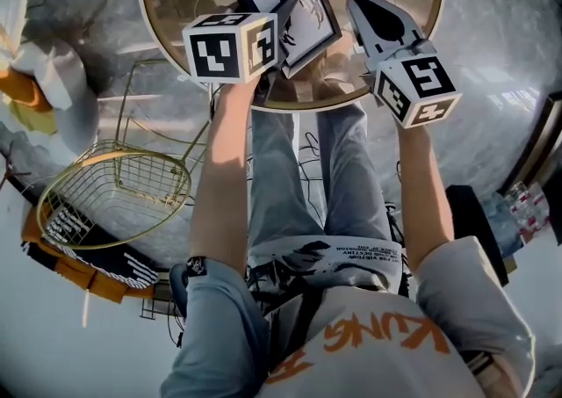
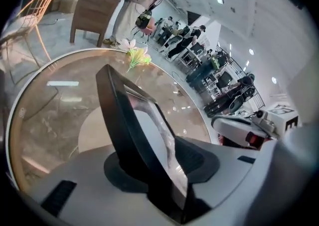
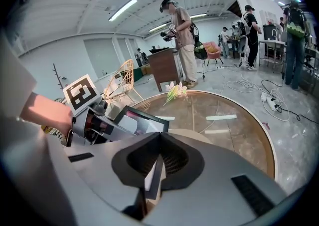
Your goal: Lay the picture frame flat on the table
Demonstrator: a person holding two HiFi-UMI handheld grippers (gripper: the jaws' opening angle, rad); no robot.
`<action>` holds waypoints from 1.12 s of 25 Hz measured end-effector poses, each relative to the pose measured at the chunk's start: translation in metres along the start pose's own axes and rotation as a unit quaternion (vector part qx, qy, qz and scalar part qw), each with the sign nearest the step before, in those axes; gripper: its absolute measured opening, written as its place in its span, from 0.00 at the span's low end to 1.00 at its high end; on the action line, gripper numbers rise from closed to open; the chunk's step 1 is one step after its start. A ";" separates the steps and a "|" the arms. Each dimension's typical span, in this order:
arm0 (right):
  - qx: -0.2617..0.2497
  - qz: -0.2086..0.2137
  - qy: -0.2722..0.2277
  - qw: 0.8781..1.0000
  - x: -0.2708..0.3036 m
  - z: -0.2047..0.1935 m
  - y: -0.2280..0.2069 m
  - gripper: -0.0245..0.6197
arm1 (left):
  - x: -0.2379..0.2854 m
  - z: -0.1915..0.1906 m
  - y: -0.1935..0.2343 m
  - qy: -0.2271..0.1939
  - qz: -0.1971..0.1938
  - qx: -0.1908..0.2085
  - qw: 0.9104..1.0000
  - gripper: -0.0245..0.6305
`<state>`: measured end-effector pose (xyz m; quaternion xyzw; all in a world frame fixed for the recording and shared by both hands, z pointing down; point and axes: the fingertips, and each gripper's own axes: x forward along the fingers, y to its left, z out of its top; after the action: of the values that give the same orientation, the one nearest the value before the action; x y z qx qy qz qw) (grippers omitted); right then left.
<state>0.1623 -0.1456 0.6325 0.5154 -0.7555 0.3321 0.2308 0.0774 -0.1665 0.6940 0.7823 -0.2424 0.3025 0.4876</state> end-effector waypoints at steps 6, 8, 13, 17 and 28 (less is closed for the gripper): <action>0.009 -0.002 -0.006 1.000 0.000 -0.001 -0.005 0.03 | 0.003 -0.014 0.015 0.037 0.059 0.022 0.997 0.51; 0.009 -0.002 -0.007 1.000 -0.001 -0.001 -0.006 0.03 | -0.002 -0.018 0.024 0.045 0.085 0.015 0.995 0.53; 0.011 -0.004 -0.007 1.000 -0.003 -0.001 -0.005 0.03 | -0.020 -0.023 0.038 0.027 0.107 -0.037 0.993 0.54; 0.007 -0.001 -0.005 1.000 -0.004 0.004 0.002 0.03 | -0.037 -0.016 0.036 0.002 0.114 -0.048 0.992 0.55; -0.026 0.012 -0.026 0.999 -0.020 0.047 0.041 0.03 | -0.083 0.007 -0.003 -0.072 0.077 -0.047 0.993 0.48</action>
<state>0.1308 -0.1574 0.5761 0.5088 -0.7757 0.3019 0.2200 0.0236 -0.1647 0.6307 0.7574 -0.3508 0.2703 0.4799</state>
